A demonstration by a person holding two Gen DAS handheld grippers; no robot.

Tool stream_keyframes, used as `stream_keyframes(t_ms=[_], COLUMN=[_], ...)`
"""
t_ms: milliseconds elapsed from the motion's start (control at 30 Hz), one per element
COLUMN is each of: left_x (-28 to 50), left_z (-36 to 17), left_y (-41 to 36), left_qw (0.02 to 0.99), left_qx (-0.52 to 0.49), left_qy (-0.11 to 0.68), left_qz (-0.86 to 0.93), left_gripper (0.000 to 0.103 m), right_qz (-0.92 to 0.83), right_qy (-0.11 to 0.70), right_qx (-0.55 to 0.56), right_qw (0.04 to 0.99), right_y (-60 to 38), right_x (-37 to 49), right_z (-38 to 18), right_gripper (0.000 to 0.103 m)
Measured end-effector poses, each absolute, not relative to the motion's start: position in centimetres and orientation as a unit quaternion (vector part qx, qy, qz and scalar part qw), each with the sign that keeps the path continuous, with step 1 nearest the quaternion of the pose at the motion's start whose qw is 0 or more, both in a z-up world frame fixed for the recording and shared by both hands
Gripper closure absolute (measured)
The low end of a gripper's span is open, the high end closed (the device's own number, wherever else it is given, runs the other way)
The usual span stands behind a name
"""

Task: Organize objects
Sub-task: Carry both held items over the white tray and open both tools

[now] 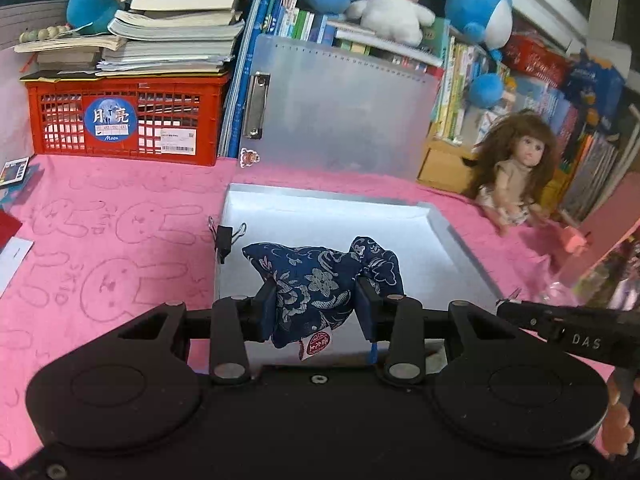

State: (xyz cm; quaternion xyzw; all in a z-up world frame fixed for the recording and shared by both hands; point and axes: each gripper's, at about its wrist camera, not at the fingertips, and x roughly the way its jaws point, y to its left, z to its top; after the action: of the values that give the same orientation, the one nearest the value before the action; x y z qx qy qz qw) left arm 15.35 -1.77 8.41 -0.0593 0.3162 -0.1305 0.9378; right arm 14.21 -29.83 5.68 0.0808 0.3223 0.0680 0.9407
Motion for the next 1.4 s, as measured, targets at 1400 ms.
stream_keyframes(t_ms=[1400], left_x=[15.9], left_z=[6.5], left_y=[-3.5], left_qw=[0.938], left_qx=[-0.013], left_qy=[0.319], left_qz=[-0.133], left_gripper=[0.029], right_qz=[0.085], right_qy=[0.32], right_qx=[0.087], right_qw=[0.939], right_y=[-29.4], right_x=[15.5], right_z=[4.5], right_gripper=[0.033])
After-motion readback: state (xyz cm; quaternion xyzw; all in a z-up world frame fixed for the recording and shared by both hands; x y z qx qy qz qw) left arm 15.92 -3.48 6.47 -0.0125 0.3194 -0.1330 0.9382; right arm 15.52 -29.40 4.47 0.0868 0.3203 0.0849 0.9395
